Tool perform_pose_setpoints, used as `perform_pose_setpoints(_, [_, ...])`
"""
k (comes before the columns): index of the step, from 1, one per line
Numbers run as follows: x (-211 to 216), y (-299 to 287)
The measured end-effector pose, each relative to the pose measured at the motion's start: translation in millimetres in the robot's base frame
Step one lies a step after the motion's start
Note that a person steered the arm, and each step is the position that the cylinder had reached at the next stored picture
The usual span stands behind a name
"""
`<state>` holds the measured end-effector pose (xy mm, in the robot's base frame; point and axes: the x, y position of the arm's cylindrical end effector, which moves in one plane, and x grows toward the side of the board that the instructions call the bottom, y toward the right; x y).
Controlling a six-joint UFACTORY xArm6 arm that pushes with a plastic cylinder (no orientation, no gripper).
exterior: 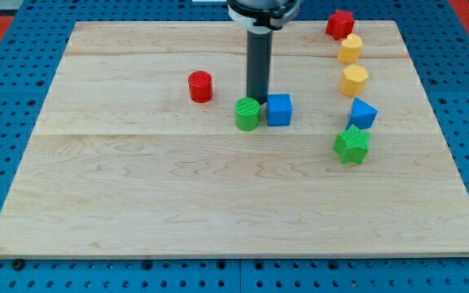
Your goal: Slide the blue cube to the bottom left of the green center
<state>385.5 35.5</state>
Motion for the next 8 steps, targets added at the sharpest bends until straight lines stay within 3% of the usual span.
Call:
perform_pose_setpoints(1, [31,1])
perform_pose_setpoints(2, [33,-21])
perform_pose_setpoints(3, [-4,2])
perform_pose_setpoints(4, [8,42])
perform_pose_setpoints(6, [82,27])
perform_pose_setpoints(8, [109,-1])
